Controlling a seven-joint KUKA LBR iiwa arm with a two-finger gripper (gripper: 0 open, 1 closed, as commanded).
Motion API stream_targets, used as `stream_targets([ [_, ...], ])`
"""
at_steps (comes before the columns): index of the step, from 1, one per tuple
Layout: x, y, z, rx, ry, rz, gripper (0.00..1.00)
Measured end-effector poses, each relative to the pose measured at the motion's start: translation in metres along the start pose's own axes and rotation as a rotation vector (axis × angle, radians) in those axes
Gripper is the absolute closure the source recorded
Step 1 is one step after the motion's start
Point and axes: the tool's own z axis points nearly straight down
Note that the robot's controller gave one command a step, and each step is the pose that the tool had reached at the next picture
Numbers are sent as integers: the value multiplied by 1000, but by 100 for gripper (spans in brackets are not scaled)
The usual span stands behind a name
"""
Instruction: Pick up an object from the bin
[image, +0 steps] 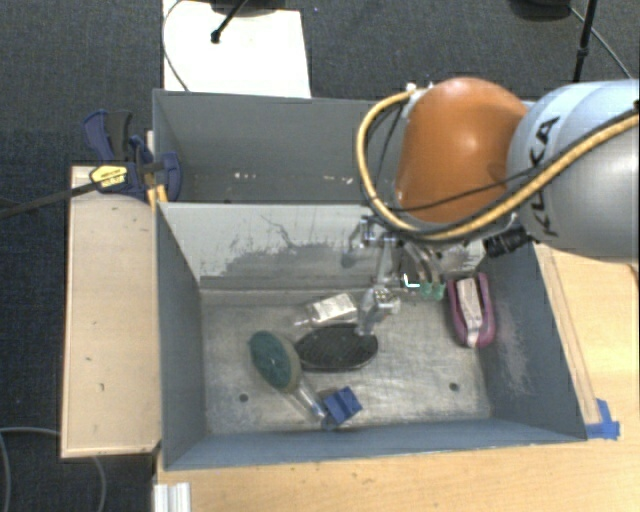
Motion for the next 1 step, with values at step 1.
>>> stream_targets([
  [1,17,-30,160,1,-14,-398,0],
])
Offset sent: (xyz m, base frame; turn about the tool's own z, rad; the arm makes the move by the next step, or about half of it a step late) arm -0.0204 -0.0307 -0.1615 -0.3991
